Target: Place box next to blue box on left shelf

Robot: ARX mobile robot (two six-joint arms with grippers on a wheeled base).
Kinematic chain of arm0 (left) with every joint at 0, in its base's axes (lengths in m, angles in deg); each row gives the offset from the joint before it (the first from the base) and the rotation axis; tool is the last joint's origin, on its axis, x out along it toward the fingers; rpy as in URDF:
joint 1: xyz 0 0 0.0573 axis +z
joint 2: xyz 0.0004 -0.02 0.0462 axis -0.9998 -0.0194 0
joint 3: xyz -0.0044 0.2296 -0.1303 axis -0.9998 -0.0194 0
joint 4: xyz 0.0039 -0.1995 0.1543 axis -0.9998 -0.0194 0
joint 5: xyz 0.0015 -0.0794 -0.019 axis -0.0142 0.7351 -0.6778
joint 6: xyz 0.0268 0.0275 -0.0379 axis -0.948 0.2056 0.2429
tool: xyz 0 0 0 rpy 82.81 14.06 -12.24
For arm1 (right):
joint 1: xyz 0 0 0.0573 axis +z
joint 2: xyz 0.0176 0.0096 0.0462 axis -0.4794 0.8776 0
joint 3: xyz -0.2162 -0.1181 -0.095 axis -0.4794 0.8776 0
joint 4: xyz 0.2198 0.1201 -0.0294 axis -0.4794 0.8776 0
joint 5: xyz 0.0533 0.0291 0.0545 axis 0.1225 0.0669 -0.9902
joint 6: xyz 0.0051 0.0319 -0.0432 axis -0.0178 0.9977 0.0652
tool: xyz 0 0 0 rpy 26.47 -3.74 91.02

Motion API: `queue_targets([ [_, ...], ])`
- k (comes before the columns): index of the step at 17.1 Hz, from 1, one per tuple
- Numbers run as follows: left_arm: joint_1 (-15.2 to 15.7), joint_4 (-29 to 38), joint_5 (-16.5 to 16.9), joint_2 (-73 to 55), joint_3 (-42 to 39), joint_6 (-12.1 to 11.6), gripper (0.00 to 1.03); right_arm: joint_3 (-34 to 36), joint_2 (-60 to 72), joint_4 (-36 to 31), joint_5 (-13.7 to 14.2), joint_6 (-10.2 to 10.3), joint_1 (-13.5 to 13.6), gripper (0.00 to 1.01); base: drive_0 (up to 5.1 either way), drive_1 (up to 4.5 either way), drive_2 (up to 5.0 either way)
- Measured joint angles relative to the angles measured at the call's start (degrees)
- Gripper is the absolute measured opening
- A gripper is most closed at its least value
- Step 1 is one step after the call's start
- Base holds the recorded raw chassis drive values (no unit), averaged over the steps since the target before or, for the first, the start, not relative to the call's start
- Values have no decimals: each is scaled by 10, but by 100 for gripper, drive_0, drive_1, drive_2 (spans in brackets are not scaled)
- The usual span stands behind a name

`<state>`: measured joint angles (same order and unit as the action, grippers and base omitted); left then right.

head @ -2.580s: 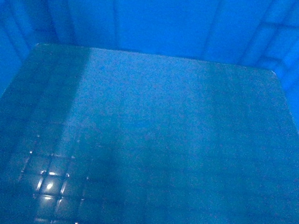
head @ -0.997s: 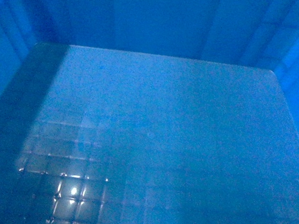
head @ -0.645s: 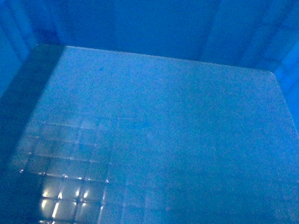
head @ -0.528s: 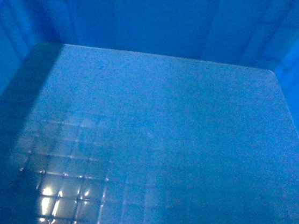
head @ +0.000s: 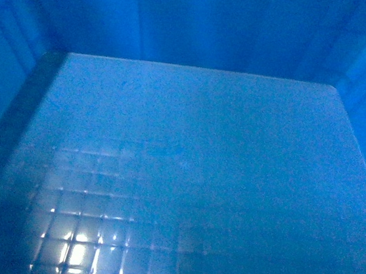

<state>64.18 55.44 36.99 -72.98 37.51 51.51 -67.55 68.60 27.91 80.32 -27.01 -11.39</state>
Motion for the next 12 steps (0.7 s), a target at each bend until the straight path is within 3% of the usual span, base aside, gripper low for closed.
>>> queue_targets([
  [12,0,-1,-1,1,0,0,20,0,0,0,-1,0,0,22,-502,238,238],
])
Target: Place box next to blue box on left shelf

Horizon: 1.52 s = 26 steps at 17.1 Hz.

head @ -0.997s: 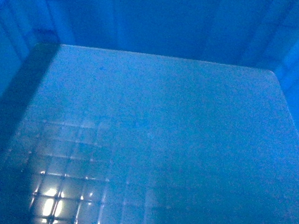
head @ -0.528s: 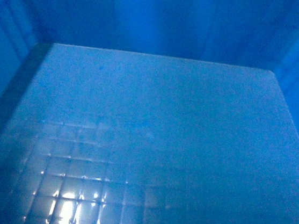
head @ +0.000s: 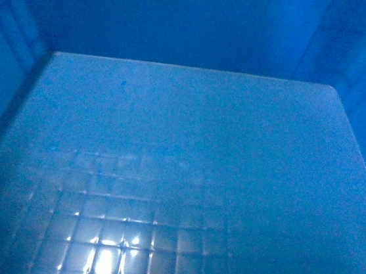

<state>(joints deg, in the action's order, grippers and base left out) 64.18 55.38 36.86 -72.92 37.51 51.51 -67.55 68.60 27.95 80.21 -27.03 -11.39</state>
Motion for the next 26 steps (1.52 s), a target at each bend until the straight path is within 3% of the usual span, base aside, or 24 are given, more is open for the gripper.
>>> queue_targets([
  [12,0,0,0,0,0,0,20,0,0,0,0,0,0,22,-495,245,245],
  [26,2,0,-1,0,0,0,20,0,0,1,0,0,3,22,0,0,0],
])
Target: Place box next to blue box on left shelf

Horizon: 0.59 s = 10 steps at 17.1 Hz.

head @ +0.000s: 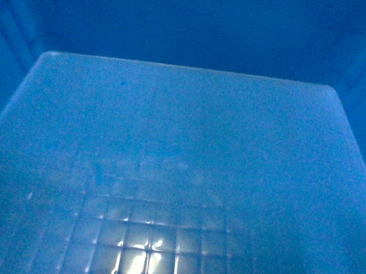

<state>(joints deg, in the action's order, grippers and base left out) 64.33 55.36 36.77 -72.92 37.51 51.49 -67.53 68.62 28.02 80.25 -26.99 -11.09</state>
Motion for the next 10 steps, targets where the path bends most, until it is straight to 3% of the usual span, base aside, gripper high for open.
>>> queue_targets([
  [10,0,0,0,0,0,0,20,0,0,0,1,0,0,22,0,0,0],
])
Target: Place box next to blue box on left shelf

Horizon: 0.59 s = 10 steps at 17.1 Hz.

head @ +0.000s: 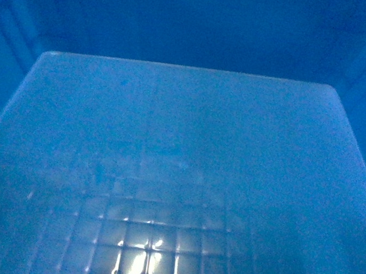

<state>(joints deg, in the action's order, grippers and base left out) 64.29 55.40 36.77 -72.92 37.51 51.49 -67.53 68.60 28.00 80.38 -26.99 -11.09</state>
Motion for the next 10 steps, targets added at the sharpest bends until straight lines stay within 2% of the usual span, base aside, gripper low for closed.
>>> queue_targets([
  [10,0,0,0,0,0,0,20,0,0,0,0,0,0,22,0,0,0],
])
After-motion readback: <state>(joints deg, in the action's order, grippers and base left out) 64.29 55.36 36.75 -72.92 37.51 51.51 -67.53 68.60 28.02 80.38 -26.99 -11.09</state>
